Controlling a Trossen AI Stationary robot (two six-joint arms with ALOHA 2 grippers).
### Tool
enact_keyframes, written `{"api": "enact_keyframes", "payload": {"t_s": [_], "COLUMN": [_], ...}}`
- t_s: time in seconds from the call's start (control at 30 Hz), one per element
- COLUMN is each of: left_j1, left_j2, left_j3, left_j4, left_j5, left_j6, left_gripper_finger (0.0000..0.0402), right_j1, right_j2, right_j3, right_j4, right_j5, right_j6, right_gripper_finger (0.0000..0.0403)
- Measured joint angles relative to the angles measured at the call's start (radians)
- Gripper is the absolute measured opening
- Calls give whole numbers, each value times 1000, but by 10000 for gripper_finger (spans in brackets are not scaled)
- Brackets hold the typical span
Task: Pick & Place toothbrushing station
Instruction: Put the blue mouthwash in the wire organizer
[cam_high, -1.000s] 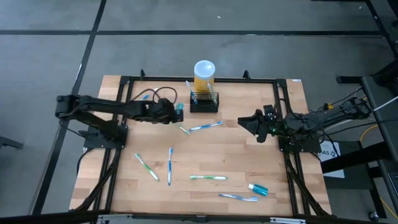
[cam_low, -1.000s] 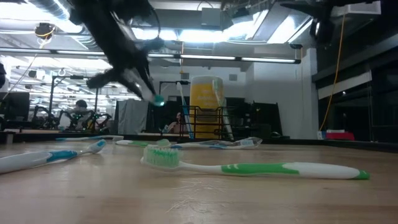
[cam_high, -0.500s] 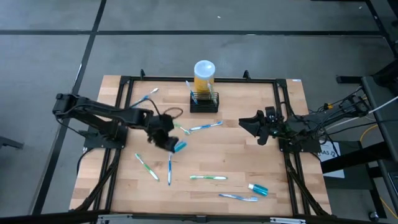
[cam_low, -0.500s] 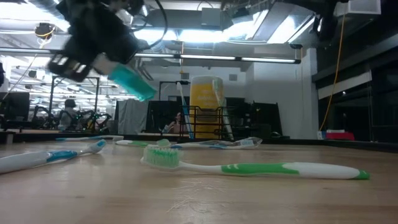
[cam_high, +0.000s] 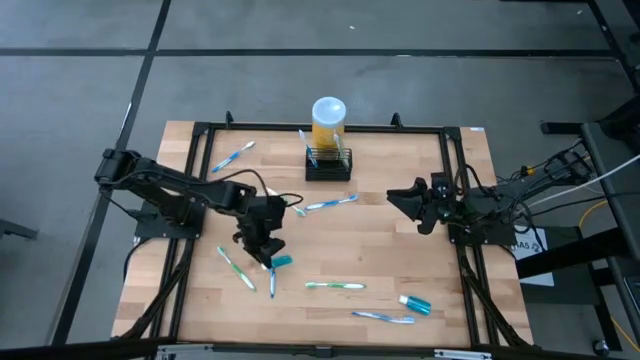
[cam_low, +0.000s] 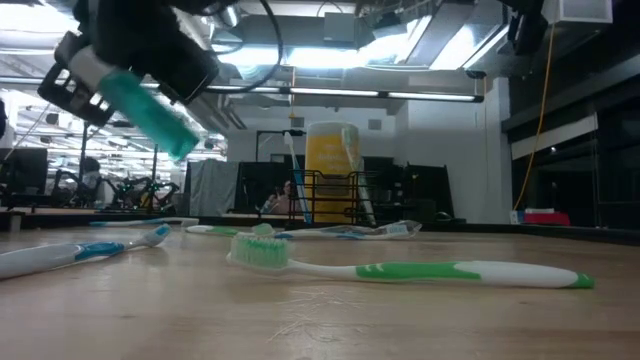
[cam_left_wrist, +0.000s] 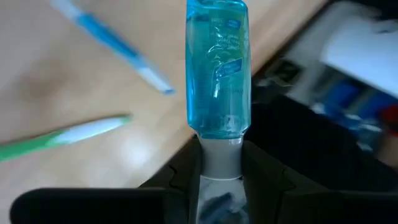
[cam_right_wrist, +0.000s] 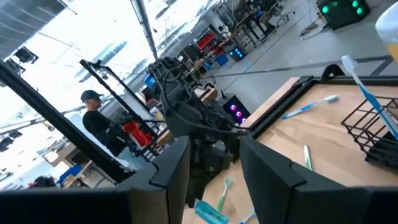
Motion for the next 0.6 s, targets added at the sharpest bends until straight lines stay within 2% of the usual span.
{"api": "enact_keyframes", "payload": {"t_s": [0.1, 0.2, 0.3, 0.4, 0.47, 0.6], "left_j1": [22, 37, 46, 64, 74, 42], "left_j2": [42, 102, 162, 221, 277, 354], "left_j3": [101, 233, 340, 407, 443, 528], "left_j4": [-227, -412, -497, -592, -726, -951], "left_j5": [-79, -221, -361, -407, -440, -635], "left_j6": [151, 321, 437, 533, 619, 786], "left_gripper_finger": [83, 83, 83, 83, 83, 83], "right_j1": [16, 28, 36, 42, 47, 58], "right_j2": [2, 3, 3, 3, 3, 3], "right_j3": [0, 0, 0, 0, 0, 0], "right_j4": [7, 6, 7, 9, 14, 15], "right_j5": [23, 41, 44, 44, 45, 71], "right_j6": [-16, -24, -32, -30, -30, -35], "right_gripper_finger": [145, 145, 145, 145, 145, 145]}}
